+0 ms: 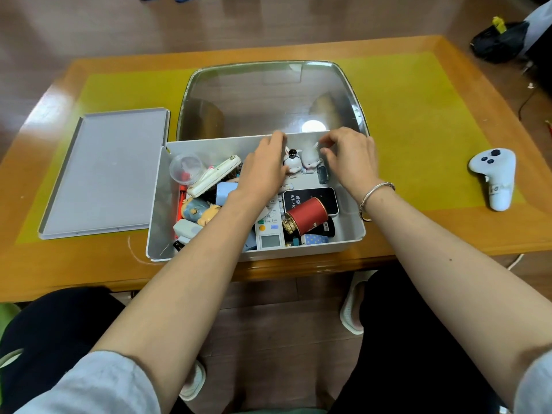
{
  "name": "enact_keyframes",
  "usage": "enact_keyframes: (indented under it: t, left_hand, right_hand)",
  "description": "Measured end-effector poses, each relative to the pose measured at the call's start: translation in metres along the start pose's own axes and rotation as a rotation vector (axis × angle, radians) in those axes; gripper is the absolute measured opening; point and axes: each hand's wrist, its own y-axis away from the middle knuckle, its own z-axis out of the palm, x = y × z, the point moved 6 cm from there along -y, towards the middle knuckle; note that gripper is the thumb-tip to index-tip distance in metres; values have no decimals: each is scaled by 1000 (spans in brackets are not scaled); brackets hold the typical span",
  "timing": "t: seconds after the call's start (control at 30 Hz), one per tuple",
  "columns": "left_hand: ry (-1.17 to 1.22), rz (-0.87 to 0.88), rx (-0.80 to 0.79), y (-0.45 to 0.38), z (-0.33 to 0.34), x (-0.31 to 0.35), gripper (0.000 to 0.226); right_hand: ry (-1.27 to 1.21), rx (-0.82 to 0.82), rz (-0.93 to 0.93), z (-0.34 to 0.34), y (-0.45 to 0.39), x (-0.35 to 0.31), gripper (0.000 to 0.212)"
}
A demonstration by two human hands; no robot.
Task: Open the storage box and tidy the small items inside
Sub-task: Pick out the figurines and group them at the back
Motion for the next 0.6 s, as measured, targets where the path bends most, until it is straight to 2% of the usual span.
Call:
enact_keyframes:
  t: [0.17, 0.37, 0.5, 0.6]
  left_hand:
    - [-109, -2, 29, 23, -4, 5, 29]
    - [-349, 28, -188, 28, 15, 1, 36]
    - [-382, 42, -279, 23, 24, 0, 42]
    - [-386, 34, -289, 21, 26, -1, 42]
  right_hand:
    - [31, -43, -30, 5, -2, 0, 22]
    - [88, -103, -55, 10, -8, -3, 23]
    - [105, -87, -48, 10, -11, -3, 24]
    - [118, -80, -49, 11, -11, -2, 24]
